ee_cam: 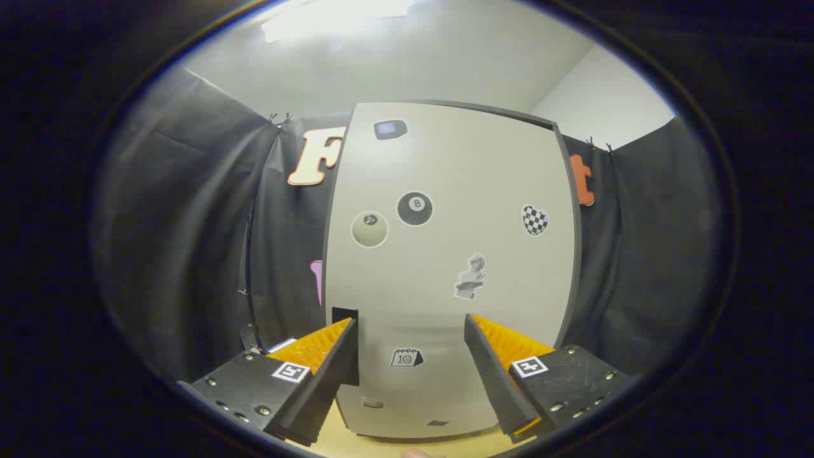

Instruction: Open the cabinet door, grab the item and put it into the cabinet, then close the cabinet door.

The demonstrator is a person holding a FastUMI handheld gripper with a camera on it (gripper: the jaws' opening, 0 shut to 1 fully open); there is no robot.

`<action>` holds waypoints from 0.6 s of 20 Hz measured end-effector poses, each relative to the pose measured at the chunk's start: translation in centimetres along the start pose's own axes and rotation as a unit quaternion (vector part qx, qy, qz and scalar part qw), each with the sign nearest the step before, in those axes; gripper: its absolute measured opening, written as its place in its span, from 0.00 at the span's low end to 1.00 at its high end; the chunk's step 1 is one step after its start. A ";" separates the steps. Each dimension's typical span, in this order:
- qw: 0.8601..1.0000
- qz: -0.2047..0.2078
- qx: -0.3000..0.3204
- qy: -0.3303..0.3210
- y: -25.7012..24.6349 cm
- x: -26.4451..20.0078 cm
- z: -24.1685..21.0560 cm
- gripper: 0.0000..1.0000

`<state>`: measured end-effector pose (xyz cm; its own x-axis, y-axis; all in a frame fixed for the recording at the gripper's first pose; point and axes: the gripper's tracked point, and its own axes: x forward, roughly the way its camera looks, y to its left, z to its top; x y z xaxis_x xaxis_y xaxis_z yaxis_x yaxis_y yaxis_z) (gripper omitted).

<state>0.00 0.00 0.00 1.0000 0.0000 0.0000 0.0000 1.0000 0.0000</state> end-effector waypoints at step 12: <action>1.000 -0.005 -0.011 0.026 0.6 0.1 -1.1 1.00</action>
<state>0.10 0.61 -1.09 0.9986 -0.0107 -0.0514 0.0097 0.9997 -0.0214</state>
